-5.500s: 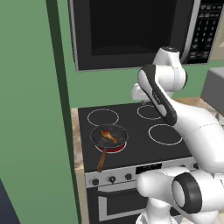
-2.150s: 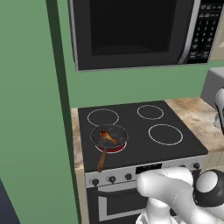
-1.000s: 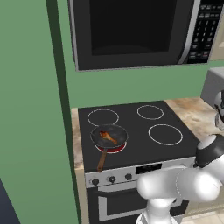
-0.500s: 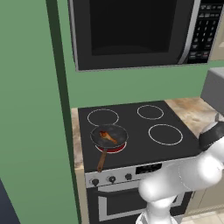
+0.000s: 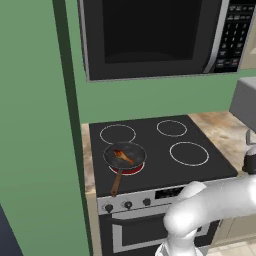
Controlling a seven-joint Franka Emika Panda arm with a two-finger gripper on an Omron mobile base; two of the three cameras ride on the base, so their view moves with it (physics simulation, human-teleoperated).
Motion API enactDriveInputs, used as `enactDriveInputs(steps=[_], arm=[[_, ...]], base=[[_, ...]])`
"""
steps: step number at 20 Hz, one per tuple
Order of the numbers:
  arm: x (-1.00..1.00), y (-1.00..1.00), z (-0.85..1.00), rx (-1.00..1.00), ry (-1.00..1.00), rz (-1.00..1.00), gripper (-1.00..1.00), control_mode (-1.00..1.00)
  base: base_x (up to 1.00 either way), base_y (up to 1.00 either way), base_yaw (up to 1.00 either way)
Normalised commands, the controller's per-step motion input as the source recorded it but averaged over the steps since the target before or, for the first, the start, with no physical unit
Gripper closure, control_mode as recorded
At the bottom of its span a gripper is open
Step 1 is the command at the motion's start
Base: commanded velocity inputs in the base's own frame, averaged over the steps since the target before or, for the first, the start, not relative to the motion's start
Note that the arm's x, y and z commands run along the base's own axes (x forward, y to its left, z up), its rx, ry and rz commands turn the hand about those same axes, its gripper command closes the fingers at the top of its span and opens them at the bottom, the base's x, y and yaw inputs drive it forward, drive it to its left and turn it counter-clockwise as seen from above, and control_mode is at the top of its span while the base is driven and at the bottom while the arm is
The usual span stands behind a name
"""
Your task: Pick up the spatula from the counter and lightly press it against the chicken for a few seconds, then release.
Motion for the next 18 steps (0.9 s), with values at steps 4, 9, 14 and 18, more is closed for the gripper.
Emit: enactDriveInputs(steps=[4, 9, 14, 18], arm=[[0.23, -0.18, -0.17, 0.04, 0.05, 0.0, -1.0, -1.0], [0.24, -0.11, -0.2, 0.02, 0.07, 0.0, -1.0, -1.0], [0.14, -0.1, -0.35, 0.0, 0.02, 0.0, -1.0, -1.0], [0.13, -0.17, -0.32, 0.0, 0.0, 0.0, -1.0, -1.0]], base=[[0.0, 0.0, 0.0], [0.0, 0.0, 0.0], [0.0, 0.0, 0.0], [0.0, 0.0, 0.0]])
